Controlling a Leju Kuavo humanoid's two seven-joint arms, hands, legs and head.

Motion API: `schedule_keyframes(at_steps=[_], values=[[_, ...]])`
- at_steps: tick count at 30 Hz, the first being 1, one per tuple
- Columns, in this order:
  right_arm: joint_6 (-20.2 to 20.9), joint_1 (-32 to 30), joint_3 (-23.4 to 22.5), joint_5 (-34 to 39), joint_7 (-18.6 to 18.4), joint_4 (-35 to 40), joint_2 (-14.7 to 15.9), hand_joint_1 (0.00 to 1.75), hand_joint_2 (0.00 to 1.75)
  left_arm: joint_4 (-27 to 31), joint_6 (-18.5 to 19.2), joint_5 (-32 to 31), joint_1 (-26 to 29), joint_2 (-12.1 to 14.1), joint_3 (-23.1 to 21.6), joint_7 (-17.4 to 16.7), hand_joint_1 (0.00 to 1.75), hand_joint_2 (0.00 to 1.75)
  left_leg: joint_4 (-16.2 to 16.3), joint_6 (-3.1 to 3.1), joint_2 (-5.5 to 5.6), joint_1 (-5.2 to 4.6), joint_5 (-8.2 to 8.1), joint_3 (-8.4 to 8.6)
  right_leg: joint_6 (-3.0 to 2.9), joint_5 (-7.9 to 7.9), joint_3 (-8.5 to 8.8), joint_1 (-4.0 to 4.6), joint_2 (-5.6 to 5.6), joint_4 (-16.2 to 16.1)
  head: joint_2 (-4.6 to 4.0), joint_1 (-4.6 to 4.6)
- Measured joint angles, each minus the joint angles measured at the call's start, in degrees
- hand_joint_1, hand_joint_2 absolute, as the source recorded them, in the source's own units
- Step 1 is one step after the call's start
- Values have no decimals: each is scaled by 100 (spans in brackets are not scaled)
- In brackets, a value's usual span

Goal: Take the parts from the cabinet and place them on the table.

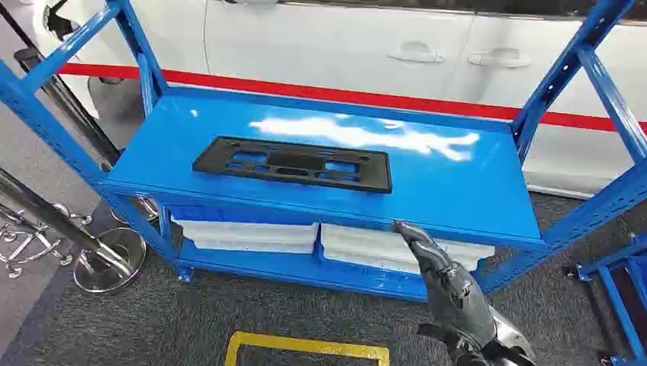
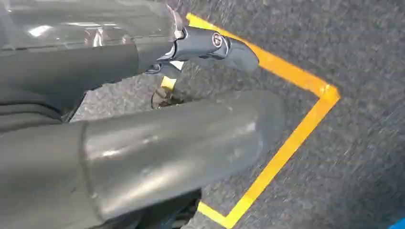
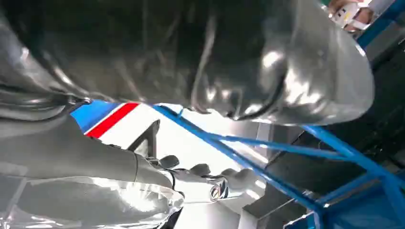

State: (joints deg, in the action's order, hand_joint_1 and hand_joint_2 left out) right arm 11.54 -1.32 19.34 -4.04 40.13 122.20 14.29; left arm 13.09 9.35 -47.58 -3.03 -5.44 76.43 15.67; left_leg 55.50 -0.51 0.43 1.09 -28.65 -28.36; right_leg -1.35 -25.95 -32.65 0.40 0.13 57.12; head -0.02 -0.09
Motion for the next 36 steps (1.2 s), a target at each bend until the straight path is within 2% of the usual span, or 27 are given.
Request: schedule_keyframes(at_steps=[1, 2, 3, 5, 6, 7, 8, 9, 10, 11, 12, 15, 17, 18, 20, 21, 22, 23, 24, 26, 28, 30, 31, 32, 33, 34, 36], values=[[0, -3, 0, 0, 2, 11, 0, 0, 0, 0, 2, 0, -15, 2, 0, 7, 0, 0, -11, 46, -10, -49, -28, 53, -15, 30, 71, -52, 3, -120, 0, -2], [0, -6, 0, 0, 0, 17, 0, 0, 0, 0, 7, -2, -14, 20, 0, 18, 0, 0, 96, 50, -17, -19, -96, 31, -24, 41, 140, -70, -13, -184, 0, 0], [0, -5, 0, 0, 7, 17, 0, 0, 0, 0, 20, -11, -24, 22, 0, 24, 0, 0, 387, 55, -16, -20, -272, -112, -56, 23, 172, -86, -26, -195, 0, -7], [0, -18, 0, 2, 2, 15, 2, 0, 0, 0, 42, -37, -24, 22, -2, 33, 0, 0, 1329, 88, -16, 0, -668, -638, -90, -28, 186, -71, -41, -168, 0, -7], [0, -23, 0, 7, 2, 15, 2, 0, 0, 0, 44, -42, -14, 24, -2, 39, 0, 0, 1705, 105, -16, 2, -753, -874, -92, -55, 197, -60, -41, -156, 0, -4], [2, -32, 0, 15, 2, 15, 2, 0, 0, 0, 48, -42, -4, 24, -2, 48, 0, 0, 1845, 108, -16, 1, -714, -997, -90, -78, 223, -56, -35, -156, 0, -4], [2, -41, -4, 28, 2, 15, 2, 0, 0, 0, 50, -42, 1, 24, 0, 52, 0, 0, 1680, 106, -17, 1, -485, -974, -83, -112, 269, -55, -25, -153, 0, -7], [9, -51, -11, 39, 2, 15, 2, 0, 0, 0, 57, -42, 2, 37, 0, 63, 0, 0, 1308, 101, -17, 1, -187, -836, -73, -151, 320, -55, -21, -142, 0, -4], [20, -60, -28, 55, 2, 15, 2, 0, 0, 0, 68, -44, -3, 46, 0, 68, 0, 0, 759, 85, -19, 1, 158, -611, -53, -193, 386, -56, -17, -139, 0, -7], [35, -71, -52, 68, 2, 15, 9, 0, 0, 0, 70, -44, -3, 55, 0, 68, 0, 0, 272, 57, -24, 0, 398, -423, -31, -233, 424, -55, -19, -142, 0, -4], [44, -75, -72, 70, 2, 17, 22, 0, 0, 0, 72, -48, -10, 59, 0, 68, 0, 0, 175, 44, -22, -36, 297, -358, 8, -263, 428, -14, -17, -125, 0, -2], [87, -125, -120, 109, 2, 39, 59, 0, 0, 0, 77, -66, -10, 63, -2, 68, 0, 0, 138, -41, -8, -57, 253, -361, 72, -280, 381, -34, -7, -106, 0, -4], [107, -177, -207, 133, 2, 81, 113, 0, 0, -2, 83, -85, -11, 59, -2, 66, 0, 0, 78, -114, -10, -1, 274, -316, 142, -367, 392, -61, -7, -44, 0, 0], [120, -183, -247, 155, 9, 107, 142, 0, 0, -2, 90, -94, -16, 59, -2, 68, 0, 0, 73, -148, -13, 4, 254, -301, 175, -528, 270, -57, -8, 229, 0, -2], [181, -229, -312, 184, 5, 114, 173, 0, 0, -2, 98, -94, -27, 61, -2, 68, 0, 0, 76, -178, -21, 1, 234, -295, 229, -966, -252, -98, -10, 1180, 0, -2], [212, -279, -343, 190, 7, 114, 183, 0, 0, 0, 103, -94, -27, 61, -2, 68, 0, 0, 80, -187, -21, -1, 220, -293, 247, -1095, -523, -113, -9, 1634, 0, 0], [251, -322, -378, 195, 5, 120, 197, 0, 0, -2, 107, -96, -28, 63, -2, 68, 0, 0, 85, -186, -19, -1, 200, -274, 258, -1064, -677, -121, -11, 1833, 0, 0], [291, -356, -413, 195, 4, 129, 203, 0, 0, -2, 112, -96, -24, 66, -2, 66, 0, 0, 84, -177, -13, 3, 183, -240, 264, -887, -675, -130, -11, 1727, 0, -2], [306, -373, -450, 195, 6, 149, 214, 0, 0, -2, 116, -96, -25, 63, -2, 66, 0, 0, 84, -166, -7, 12, 154, -199, 263, -606, -558, -136, -11, 1396, 0, 0], [323, -381, -503, 195, 6, 186, 230, 0, 0, -2, 129, -98, -29, 61, -2, 63, 0, 0, 79, -126, 4, 21, 94, -89, 217, 20, -108, -135, -11, 349, 0, 0], [400, -395, -538, 188, 4, 225, 236, 0, 0, -9, 136, -103, -48, 48, -2, 61, 0, 0, 79, -45, 15, 4, 50, -78, 144, -18, 37, -62, -15, 4, 0, 0], [419, -431, -588, 162, 4, 258, 240, 0, 0, -9, 142, -116, -45, 48, -2, 55, 0, 0, 31, 27, -7, 22, 53, -75, 108, -38, 9, -46, -8, 20, 0, 0], [437, -453, -606, 157, 4, 273, 243, 0, 0, -9, 142, -116, -51, 48, -2, 52, 0, 0, 8, 59, -15, 14, 52, -50, 80, -27, 19, -51, -2, -15, 0, 0], [448, -465, -614, 151, 2, 295, 245, 0, 0, -9, 142, -116, -60, 48, -2, 52, 0, 0, -35, 109, -5, 28, 7, -10, 33, 0, 71, -124, -15, -91, 0, -2], [463, -467, -614, 151, 7, 313, 245, 0, 0, -9, 142, -116, -68, 46, -2, 52, 0, 0, 185, 114, -15, 17, -121, -92, 3, 7, 111, -115, -15, -139, 0, 0], [476, -468, -619, 151, 4, 332, 245, 0, 0, -11, 142, -118, -78, 46, -2, 50, 0, 0, 589, 114, -14, 19, -324, -296, -20, 1, 119, -110, -29, -140, 0, -4], [500, -510, -629, 153, 4, 334, 245, 0, 0, -11, 147, -127, -77, 46, -2, 48, 0, 0, 1615, 135, -14, 20, -734, -837, -65, -30, 135, -90, -53, -136, 0, -2]])
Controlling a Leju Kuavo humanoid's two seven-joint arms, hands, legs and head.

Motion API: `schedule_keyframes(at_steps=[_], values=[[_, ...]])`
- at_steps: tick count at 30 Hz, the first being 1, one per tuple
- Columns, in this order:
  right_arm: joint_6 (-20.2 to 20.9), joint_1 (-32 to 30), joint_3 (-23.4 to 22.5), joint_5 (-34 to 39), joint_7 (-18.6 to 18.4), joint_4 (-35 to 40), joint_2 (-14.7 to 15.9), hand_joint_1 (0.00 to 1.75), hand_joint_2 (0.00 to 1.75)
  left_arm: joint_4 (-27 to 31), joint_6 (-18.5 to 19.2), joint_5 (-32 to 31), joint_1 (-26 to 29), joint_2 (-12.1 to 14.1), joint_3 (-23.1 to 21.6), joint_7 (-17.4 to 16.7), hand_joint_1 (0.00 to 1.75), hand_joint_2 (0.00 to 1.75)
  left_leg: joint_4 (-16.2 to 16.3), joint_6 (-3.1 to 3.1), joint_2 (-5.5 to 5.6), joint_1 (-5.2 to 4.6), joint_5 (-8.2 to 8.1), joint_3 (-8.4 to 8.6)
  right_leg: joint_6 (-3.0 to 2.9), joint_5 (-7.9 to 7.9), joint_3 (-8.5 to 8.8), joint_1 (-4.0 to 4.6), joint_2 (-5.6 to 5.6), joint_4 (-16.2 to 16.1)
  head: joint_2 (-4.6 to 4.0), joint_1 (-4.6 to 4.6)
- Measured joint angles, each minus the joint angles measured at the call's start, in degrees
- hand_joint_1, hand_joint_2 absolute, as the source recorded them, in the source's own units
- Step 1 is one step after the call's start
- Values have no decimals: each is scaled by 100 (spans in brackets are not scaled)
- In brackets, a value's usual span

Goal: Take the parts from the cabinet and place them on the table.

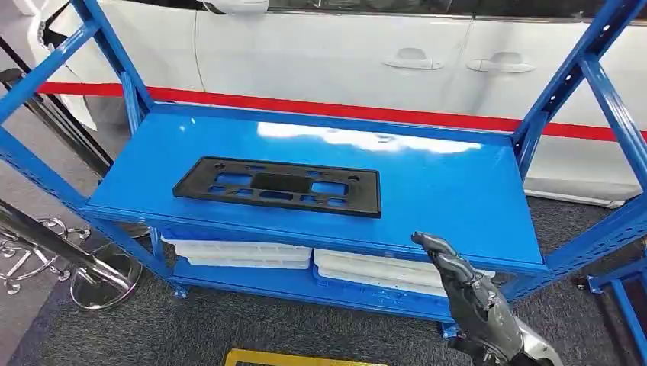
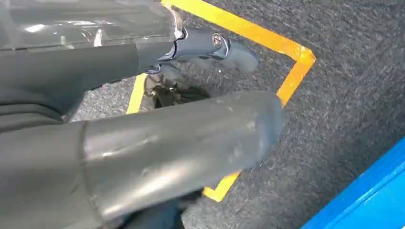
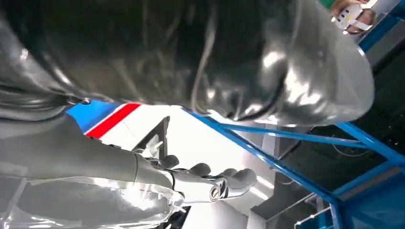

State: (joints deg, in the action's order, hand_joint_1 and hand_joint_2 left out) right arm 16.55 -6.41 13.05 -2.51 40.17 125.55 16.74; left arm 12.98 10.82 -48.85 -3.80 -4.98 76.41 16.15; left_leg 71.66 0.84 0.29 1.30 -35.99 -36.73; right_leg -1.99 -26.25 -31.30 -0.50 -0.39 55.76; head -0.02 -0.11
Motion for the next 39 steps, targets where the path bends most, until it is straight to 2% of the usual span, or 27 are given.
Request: schedule_keyframes(at_steps=[1, 2, 3, 5, 6, 7, 11, 12, 13, 15, 17, 18, 19, 21, 22, 23, 26, 27, 28, 30, 32, 33, 34, 36, 37, 38, 39], values=[[9, -19, -9, 4, 0, 2, 4, 0, 0, 0, 0, -4, 15, 0, 0, -2, 0, 0, 304, 8, -1, 0, -44, -182, -14, -11, 8, 14, 0, 3, 0, -2], [22, -47, -22, 20, 0, 2, 11, 0, 0, 0, 0, -11, 26, 0, 0, -7, 0, 0, 312, 4, -1, 0, 73, -228, -13, -28, 28, 22, 6, 8, 0, 0], [79, -75, -53, 42, 0, 24, 22, 0, 0, 0, -2, -20, 32, 0, 0, -15, 0, 0, 38, -15, -2, -2, 318, -131, -11, -50, 55, 32, 16, 15, 0, -2], [208, -123, -127, 79, 0, 61, 39, 0, 0, 0, -2, -37, 26, 9, 0, -20, 0, 0, -994, -85, -2, -15, 904, 326, 12, -97, 148, 46, 22, 15, 0, 0], [277, -145, -172, 111, 0, 81, 46, 0, 0, 0, 0, -37, 28, 11, 0, -20, 0, 0, -1389, -138, -8, -33, 1036, 486, 28, -120, 158, 47, 23, 13, 0, 0], [327, -165, -213, 128, 0, 89, 52, 0, 0, 0, 0, -41, 14, 15, 0, -28, 0, 0, -1534, -141, -11, -56, 958, 560, 64, -148, 155, 88, 37, 37, 0, 0], [577, -256, -387, 256, 0, 140, 92, 0, 0, -2, 13, -57, 18, 15, -2, -55, 0, 0, -1518, -210, -12, -78, 951, 546, 155, -152, 128, 67, 45, 35, 0, 0], [671, -281, -446, 295, 0, 166, 101, 0, 0, -4, 20, -61, 14, 11, -2, -55, 0, 0, -1588, -270, -48, -13, 991, 573, 192, -213, 130, 47, 54, 92, 0, 0], [807, -289, -522, 352, 2, 186, 109, 0, 0, -4, 35, -72, 7, 4, -7, -55, 0, 0, -1592, -287, -64, -20, 983, 587, 224, -330, 66, 49, 50, 251, 0, 4], [962, -310, -689, 409, 2, 199, 122, 0, 0, -4, 44, -74, 7, 9, -7, -52, 0, 0, -1589, -329, -114, -23, 965, 591, 292, -809, -399, 1, 50, 1168, 0, 2], [1012, -362, -756, 426, 2, 199, 122, 0, 0, -4, 48, -72, 8, 11, -4, -52, 0, 0, -1586, -337, -172, -28, 945, 596, 328, -1007, -840, -24, 49, 1921, 0, 2], [1014, -374, -776, 426, 2, 199, 122, 0, 0, -4, 50, -72, 8, 11, -4, -52, 0, 0, -1586, -325, -198, -26, 930, 615, 337, -863, -858, -35, 42, 1875, 0, 2], [1014, -377, -800, 426, 2, 199, 122, 0, 0, -4, 50, -72, 7, 9, -4, -52, 0, 0, -1586, -314, -225, -24, 909, 649, 334, -599, -733, -43, 31, 1551, 0, 2], [1012, -377, -841, 428, 2, 208, 125, 0, 0, -11, 57, -77, 8, 7, -7, -55, 0, 0, -1588, -279, -283, -20, 853, 743, 277, -24, -251, -27, -74, 523, 0, 2], [1012, -373, -857, 428, 2, 208, 125, 0, 0, -11, 59, -76, 13, 4, -7, -55, 0, 0, -1595, -251, -311, -20, 826, 754, 217, 32, -105, 13, -299, 177, 0, 2], [1012, -371, -866, 428, -2, 210, 125, 0, 0, -20, 59, -76, 5, -4, -7, -52, 0, 0, -1561, -194, -333, -63, 792, 767, 178, 2, -80, 84, -348, 101, 0, 4], [1014, -389, -879, 431, 2, 214, 127, 0, 0, -20, 59, -76, -8, -4, -7, -57, 0, 0, -1639, -121, -496, -64, 778, 841, 123, -3, -105, 89, -182, 100, 0, 0], [1012, -390, -883, 431, 0, 225, 127, 0, 0, -20, 59, -76, -24, -4, -7, -55, 0, 0, -1629, -79, -502, -79, 734, 862, 82, 26, -65, 26, -128, 35, 0, -2], [1014, -393, -883, 435, 4, 229, 125, 0, 0, -20, 59, -76, -26, 0, -7, -52, 0, 0, -1496, -62, -317, -54, 615, 829, 54, 33, -40, 13, -93, 9, 0, 2], [1014, -392, -883, 435, 0, 236, 125, 0, 0, -20, 59, -77, -26, -2, -7, -52, 0, 0, -649, -54, -110, -43, 147, 425, 5, 27, -39, 8, -23, 9, 0, 0], [1014, -394, -883, 435, 0, 236, 125, 0, 0, -20, 59, -81, -7, -2, -7, -52, 0, 0, 253, -32, -70, -42, -138, -48, -5, 23, -40, 17, 93, 13, 0, -2], [1016, -394, -883, 435, 0, 236, 125, 0, 0, -20, 59, -81, 6, -2, -7, -53, 0, 0, 304, -28, -70, -42, -45, -111, -9, 15, -30, 17, 155, 19, 0, -2], [1016, -394, -883, 435, 0, 236, 125, 0, 0, -20, 55, -81, 13, 0, -7, -55, 0, 0, 71, -33, -66, -42, 182, -37, -5, 2, -10, 15, 224, 27, 0, -2], [1016, -395, -883, 435, 0, 236, 125, 0, 0, -20, 55, -79, 10, 7, -7, -55, 0, 0, -981, -56, 19, -22, 824, 403, 33, -35, 61, 9, 351, 35, 0, -2], [1016, -395, -883, 435, 0, 236, 125, 0, 0, -20, 57, -79, 17, 9, -7, -55, 0, 0, -1420, -74, 220, 1, 968, 563, 60, -54, 69, 5, 397, 35, 0, 0], [1016, -383, -883, 433, 0, 236, 125, 0, 0, -20, 57, -79, 14, 9, -7, -52, 0, 0, -1540, -71, 299, -2, 902, 629, 92, -71, 48, 35, 463, 73, 0, 0], [1014, -391, -883, 435, 0, 236, 125, 0, 0, -20, 57, -81, 12, 9, -7, -57, 0, 0, -1520, -97, 266, -2, 885, 634, 117, -57, 11, 29, 496, 71, 0, -2]])
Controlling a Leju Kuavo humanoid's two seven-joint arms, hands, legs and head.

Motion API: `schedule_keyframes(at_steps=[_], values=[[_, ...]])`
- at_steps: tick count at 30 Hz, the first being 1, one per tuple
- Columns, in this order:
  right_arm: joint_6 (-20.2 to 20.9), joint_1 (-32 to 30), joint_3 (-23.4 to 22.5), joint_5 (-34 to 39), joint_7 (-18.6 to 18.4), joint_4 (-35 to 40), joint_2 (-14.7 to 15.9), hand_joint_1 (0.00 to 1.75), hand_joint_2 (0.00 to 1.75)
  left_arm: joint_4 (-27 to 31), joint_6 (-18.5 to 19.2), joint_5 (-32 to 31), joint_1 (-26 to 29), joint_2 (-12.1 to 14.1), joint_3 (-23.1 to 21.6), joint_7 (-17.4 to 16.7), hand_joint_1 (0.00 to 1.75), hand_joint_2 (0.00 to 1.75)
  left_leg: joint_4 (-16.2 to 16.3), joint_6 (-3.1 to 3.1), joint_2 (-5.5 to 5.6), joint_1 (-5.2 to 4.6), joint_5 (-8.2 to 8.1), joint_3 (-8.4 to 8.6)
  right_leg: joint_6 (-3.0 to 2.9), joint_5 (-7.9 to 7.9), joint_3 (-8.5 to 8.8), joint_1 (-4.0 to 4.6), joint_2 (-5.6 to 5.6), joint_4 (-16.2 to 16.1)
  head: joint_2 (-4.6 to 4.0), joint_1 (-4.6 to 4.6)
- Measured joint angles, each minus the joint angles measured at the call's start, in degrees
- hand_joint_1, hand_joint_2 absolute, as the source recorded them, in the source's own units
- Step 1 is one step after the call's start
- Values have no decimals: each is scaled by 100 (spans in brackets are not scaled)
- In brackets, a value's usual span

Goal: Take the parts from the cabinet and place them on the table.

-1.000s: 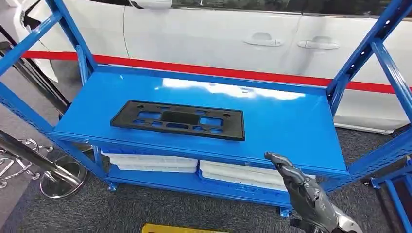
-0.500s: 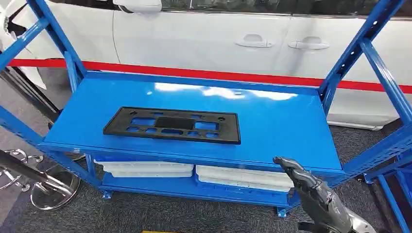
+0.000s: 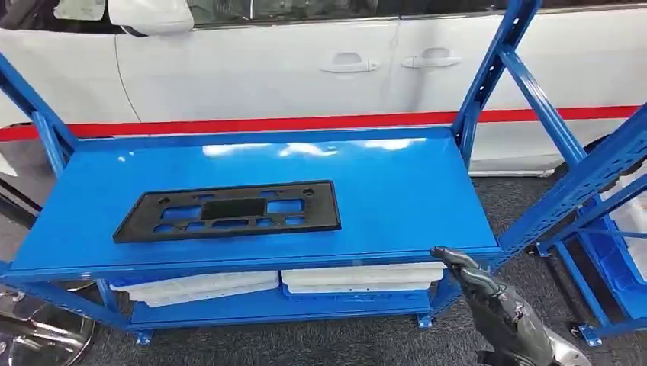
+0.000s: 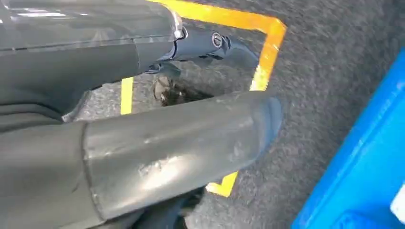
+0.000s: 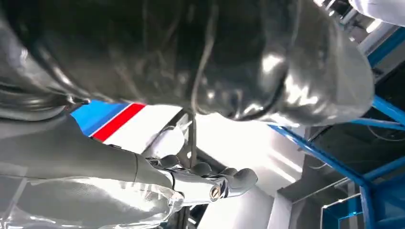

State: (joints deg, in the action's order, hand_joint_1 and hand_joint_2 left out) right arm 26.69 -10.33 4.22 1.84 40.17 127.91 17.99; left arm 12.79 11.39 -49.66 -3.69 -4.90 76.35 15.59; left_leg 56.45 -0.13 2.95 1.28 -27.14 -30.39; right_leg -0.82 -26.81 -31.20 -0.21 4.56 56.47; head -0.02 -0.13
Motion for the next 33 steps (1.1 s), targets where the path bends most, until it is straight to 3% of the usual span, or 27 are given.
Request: schedule_keyframes(at_steps=[2, 3, 4, 5, 7, 8, 9, 10, 12, 13, 14, 15, 18, 19, 20, 21, 23, 24, 25, 26, 28, 29, 30, 33], values=[[0, -14, 0, -2, 0, 0, 0, 0, 0, -2, 2, -7, -10, 0, 0, -2, 0, 0, -2, -60, -71, -42, -6, -4, 82, 19, -13, -32, 89, -20, 0, 2], [0, -14, 0, -2, 0, 2, 2, 0, 0, -2, 0, -5, -19, 0, 0, -2, 0, 0, -47, -108, -122, -4, 24, 14, 117, 3, -23, -31, 120, -8, 0, 0], [0, -22, -7, 0, 0, 2, 2, 0, 0, -2, 2, -5, -29, -2, 0, 0, 0, 0, -58, -147, -189, -1, 31, 29, 140, -78, -39, -35, -115, 106, 0, 6], [0, -5, -7, 0, 0, 2, 4, 0, 0, -2, 2, -7, -30, -2, 0, 0, 0, 0, -57, -192, -234, -5, 19, 31, 171, -281, -186, -24, -318, 402, 0, 4], [0, -9, -9, 0, 0, 2, 2, 0, 0, -2, 0, -5, -10, 2, 0, 2, 0, 0, -55, -215, -351, -21, 5, 27, 223, -757, -682, -50, -407, 1382, 0, 4], [0, -12, -9, 0, 0, 2, 2, 0, 0, -2, 0, -2, -2, 7, 0, 0, 0, 0, -53, -225, -406, -28, -5, 28, 235, -877, -891, -59, -413, 1777, 0, 4], [0, -17, -9, 0, 0, 2, 2, 0, 0, -2, 0, 2, 0, 9, 0, 0, 0, 0, -53, -224, -465, -34, -16, 38, 241, -855, -992, -64, -420, 1943, 0, 4], [0, -19, -9, 0, 0, 2, 2, 0, 0, -2, 0, 2, -4, 9, 0, 0, 0, 0, -53, -218, -511, -36, -31, 57, 234, -697, -945, -62, -425, 1812, 0, 4], [0, -19, -9, 0, 0, 2, 2, 0, 0, -2, 2, 0, -15, 9, 0, 0, 0, 0, -53, -203, -593, -50, -72, 121, 177, -183, -533, -45, -469, 976, 0, 4], [0, -17, -9, 0, 0, 2, 2, 0, 0, -4, 2, -5, -18, 4, 0, 0, 0, 0, -56, -191, -638, -55, -99, 167, 98, 83, -223, -3, -598, 382, 0, 4], [0, -8, -9, 0, 0, 2, 2, 0, 0, -11, 2, -5, -20, -13, 0, 0, 0, 0, -54, -164, -671, -72, -125, 189, 35, 50, -91, 54, -812, 103, 0, 4], [0, -1, -9, -2, -4, 2, 2, 0, 0, -11, 2, -5, -27, -15, 0, 0, 0, 0, -31, -123, -693, -101, -154, 179, 18, 30, -78, 78, -809, 40, 0, 4], [0, -19, -15, 0, 0, 4, 4, 0, 0, -11, 2, -5, -39, -15, 0, 0, 0, 0, -84, -46, -877, -102, -172, 247, -34, 35, -96, 81, -634, 24, 0, 4], [0, -22, -17, 0, -2, 18, 2, 0, 0, -11, 2, -5, -45, -13, -2, 2, 0, 0, -70, -12, -820, -95, -245, 259, -69, 79, -25, -19, -591, -66, 0, 2], [0, -10, -17, 4, 4, 24, 2, 0, 0, -11, 2, -5, -52, -7, 0, 6, 0, 0, 133, 4, -600, -90, -386, 198, -86, 85, -15, -13, -551, -84, 0, -2], [0, 0, -17, 4, 4, 28, 2, 0, 0, -11, 2, -5, -60, -7, -2, 4, 0, 0, 521, 16, -450, -71, -606, 22, -96, 85, -21, -14, -521, -78, 0, -2], [2, -16, -17, -2, -7, 22, 2, 0, 0, -11, 2, -7, -36, -9, 0, 2, 0, 0, 1492, 50, -341, -58, -1007, -467, -118, 70, -24, -1, -426, -64, 0, -2], [2, -15, -17, -2, -7, 20, 2, 0, 0, -11, 2, -7, -24, -9, -2, 4, 0, 0, 1750, 60, -341, -58, -1040, -620, -119, 67, -23, 1, -373, -60, 0, 0], [2, -17, -18, -2, -7, 20, 2, 0, 0, -11, 2, -7, -11, -7, 0, 2, 0, 0, 1749, 65, -340, -58, -928, -661, -116, 60, -19, 0, -311, -48, 0, -2], [2, -16, -17, -2, -7, 20, 2, 0, 0, -11, 0, -5, -10, -7, 0, 2, 0, 0, 1462, 62, -339, -56, -673, -573, -105, 45, -9, -1, -253, -34, 0, -2], [2, -16, -17, -2, -7, 20, 2, 0, 0, -11, 0, -5, -13, 2, 0, 2, 0, 0, 433, 38, -284, -49, -61, -145, -70, 12, 41, -8, -163, -17, 0, 0], [2, -16, -17, -2, -7, 20, 2, 0, 0, -11, 0, -5, -10, 9, 0, 2, 0, 0, 98, 7, -160, -45, -4, -2, -47, -4, 47, -8, -131, -17, 0, 0], [2, -3, -17, -2, -4, 20, 2, 0, 0, -11, 0, -5, -15, 7, 0, 4, 0, 0, -33, 0, -117, -48, -37, 33, -21, -16, 14, 25, -85, 39, 0, 2], [2, -21, -17, -2, -4, 20, 2, 0, 0, -13, 0, -7, -30, 7, 0, -2, 0, 0, 12, -93, -174, -84, -31, 20, 76, 18, -25, -9, -9, 11, 0, 0]])
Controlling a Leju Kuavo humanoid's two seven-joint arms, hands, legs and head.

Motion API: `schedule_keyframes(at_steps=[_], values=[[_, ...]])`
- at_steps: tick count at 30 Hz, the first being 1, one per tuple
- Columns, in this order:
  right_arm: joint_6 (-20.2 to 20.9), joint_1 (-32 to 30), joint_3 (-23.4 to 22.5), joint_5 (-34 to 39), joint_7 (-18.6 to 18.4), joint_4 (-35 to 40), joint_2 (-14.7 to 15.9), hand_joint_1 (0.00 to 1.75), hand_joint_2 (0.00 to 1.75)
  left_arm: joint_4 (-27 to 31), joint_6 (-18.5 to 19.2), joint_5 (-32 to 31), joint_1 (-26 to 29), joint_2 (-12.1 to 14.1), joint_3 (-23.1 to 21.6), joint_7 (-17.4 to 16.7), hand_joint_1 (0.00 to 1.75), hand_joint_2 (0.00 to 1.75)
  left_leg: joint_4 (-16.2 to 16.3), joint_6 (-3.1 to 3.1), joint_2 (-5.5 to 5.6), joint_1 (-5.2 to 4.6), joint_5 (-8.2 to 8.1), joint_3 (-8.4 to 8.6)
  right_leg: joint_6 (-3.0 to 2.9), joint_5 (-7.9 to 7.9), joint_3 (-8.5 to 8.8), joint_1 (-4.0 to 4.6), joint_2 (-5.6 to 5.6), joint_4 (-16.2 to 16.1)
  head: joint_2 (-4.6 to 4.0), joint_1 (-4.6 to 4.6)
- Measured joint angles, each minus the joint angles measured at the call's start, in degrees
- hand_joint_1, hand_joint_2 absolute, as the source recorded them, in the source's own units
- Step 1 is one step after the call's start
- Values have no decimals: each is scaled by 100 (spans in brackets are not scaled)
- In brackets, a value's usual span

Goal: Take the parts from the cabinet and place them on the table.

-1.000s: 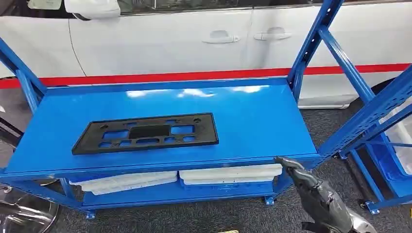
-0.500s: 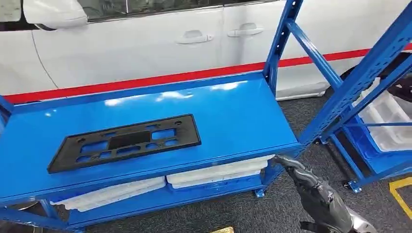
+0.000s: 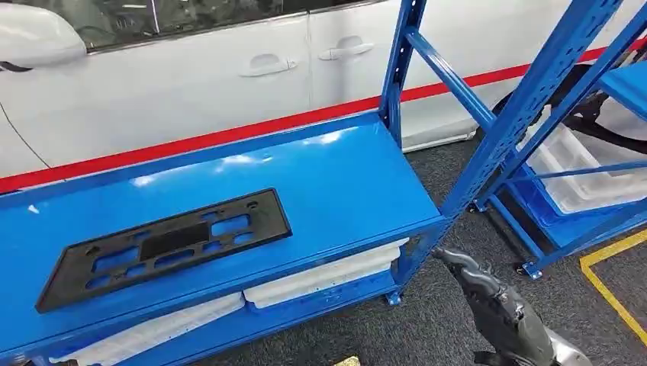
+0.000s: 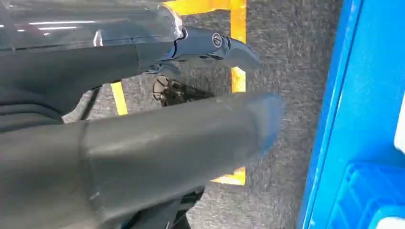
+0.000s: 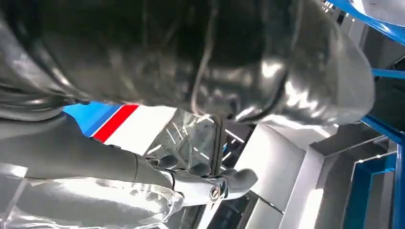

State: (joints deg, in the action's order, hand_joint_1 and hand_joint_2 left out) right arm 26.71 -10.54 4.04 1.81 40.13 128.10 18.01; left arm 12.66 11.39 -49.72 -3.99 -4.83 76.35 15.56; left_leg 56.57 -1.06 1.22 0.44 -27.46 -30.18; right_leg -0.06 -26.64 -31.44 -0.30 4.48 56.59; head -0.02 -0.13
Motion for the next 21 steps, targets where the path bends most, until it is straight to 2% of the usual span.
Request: schedule_keyframes(at_steps=[1, 2, 3, 4, 5, 6, 7, 8, 9, 10, 11, 12, 13, 14, 16, 17, 18, 19, 21], values=[[-2, 3, 0, 0, 0, 0, 0, 0, 0, 0, 0, 0, -4, 0, 0, 0, 0, 0, -45, -51, -31, 36, 29, 16, 22, -25, -15, 0, 13, 11, 0, 0], [0, -4, 0, 0, 0, 2, 0, 0, 0, 0, 2, 0, -7, -2, -2, 0, 0, 0, -55, -71, -57, 43, 40, 20, 28, -55, 1, -17, -44, 25, 0, -2], [14, 17, -2, -12, -12, 4, 2, 0, 0, 0, 0, -9, -6, 0, -2, 0, 0, 0, -62, -112, -69, 43, 39, 18, 76, -230, -106, -12, -342, 312, 0, 2], [222, 121, 4, -182, -202, -11, 15, 0, 0, 0, -31, -110, 8, 0, -7, -31, 0, 0, -60, -123, -66, 39, 39, 4, 108, -435, -282, -29, -419, 675, 0, 4], [686, 541, 136, -517, -653, -305, 2, 0, 0, 2, -105, -258, 32, 0, -48, -110, 0, 0, -59, -123, -108, 30, 40, 1, 131, -656, -516, -44, -419, 1129, 0, 2], [1077, 1118, 401, -841, -1120, -752, -116, 0, 0, 0, -141, -369, 48, 11, -107, -186, 0, 0, -52, -122, -205, 26, 40, -5, 146, -819, -745, -49, -426, 1554, 0, 2], [1158, 1556, 734, -1034, -1453, -1218, -278, 0, 0, 0, -168, -420, 12, 20, -153, -241, 0, 0, -49, -120, -222, 21, 49, -29, 149, -845, -881, -67, -455, 1819, 0, 4], [782, 1873, 1343, -1007, -1469, -1914, -521, 0, 0, 0, -201, -479, -33, 22, -190, -335, 0, 0, -49, -118, -214, 20, 66, -41, 144, -739, -851, -85, -460, 1780, 0, 4], [388, 2148, 1845, -930, -1344, -2279, -650, 0, 0, 0, -223, -502, -55, 22, -212, -392, 0, 0, -48, -111, -176, 19, 72, -41, 124, -552, -716, -89, -456, 1540, 0, 2], [108, 2498, 2356, -841, -1237, -2594, -719, 0, 0, 0, -245, -523, -58, 22, -247, -451, 0, 0, -48, -93, -116, 17, 83, -25, 83, -256, -429, -85, -433, 1031, 0, 2], [-66, 2753, 2854, -734, -1191, -2860, -774, 0, 0, 0, -267, -551, -58, 22, -286, -514, 0, 0, -49, -84, -58, 16, 88, -6, 35, 25, -116, -78, -347, 446, 0, 2], [-175, 2924, 3168, -638, -1185, -3008, -782, 0, 0, 0, -278, -560, -41, 11, -299, -549, 0, 0, -65, -68, -11, 50, 98, -28, -20, -10, 40, -78, -92, 145, 0, 2], [-234, 3041, 3356, -579, -1187, -3150, -778, 0, 0, -4, -280, -568, -51, -4, -302, -568, 0, 0, -45, -10, 78, 48, 130, -64, -46, 9, 29, -48, -13, 89, 0, 2], [-254, 3157, 3517, -524, -1209, -3266, -776, 0, 0, -4, -282, -570, -27, 2, -304, -586, 0, 0, -48, 41, 152, 106, 155, -116, -71, -3, 27, -17, -79, 77, 0, 7], [-267, 3386, 3820, -440, -1252, -3409, -745, 0, 0, -4, -282, -586, 55, 2, -310, -579, 0, 0, -117, 131, 239, 128, 194, -127, -118, -27, 50, 8, -163, 1, 0, 7], [-280, 3472, 3939, -404, -1255, -3443, -752, 0, 0, -4, -282, -590, 69, 15, -315, -568, 0, 0, -115, 173, 255, 80, 177, -129, -130, 4, 123, -67, -226, -162, 0, -2], [-289, 3533, 4033, -385, -1259, -3478, -758, 0, 0, -4, -282, -592, 78, 24, -319, -546, 0, 0, -11, 173, 109, 68, 96, -170, -140, 32, 177, -62, -300, -235, 0, 2], [-291, 3583, 4096, -380, -1259, -3497, -758, 0, 0, -4, -282, -592, 65, 28, -323, -533, 0, 0, 269, 169, 18, 82, -75, -300, -165, 40, 193, -69, -345, -249, 0, 2], [-302, 3635, 4238, -376, -1296, -3617, -756, 0, 0, -4, -282, -592, 52, 35, -332, -527, 0, 0, 1253, 197, -58, 85, -483, -807, -198, 15, 196, -36, -477, -229, 0, 0]])
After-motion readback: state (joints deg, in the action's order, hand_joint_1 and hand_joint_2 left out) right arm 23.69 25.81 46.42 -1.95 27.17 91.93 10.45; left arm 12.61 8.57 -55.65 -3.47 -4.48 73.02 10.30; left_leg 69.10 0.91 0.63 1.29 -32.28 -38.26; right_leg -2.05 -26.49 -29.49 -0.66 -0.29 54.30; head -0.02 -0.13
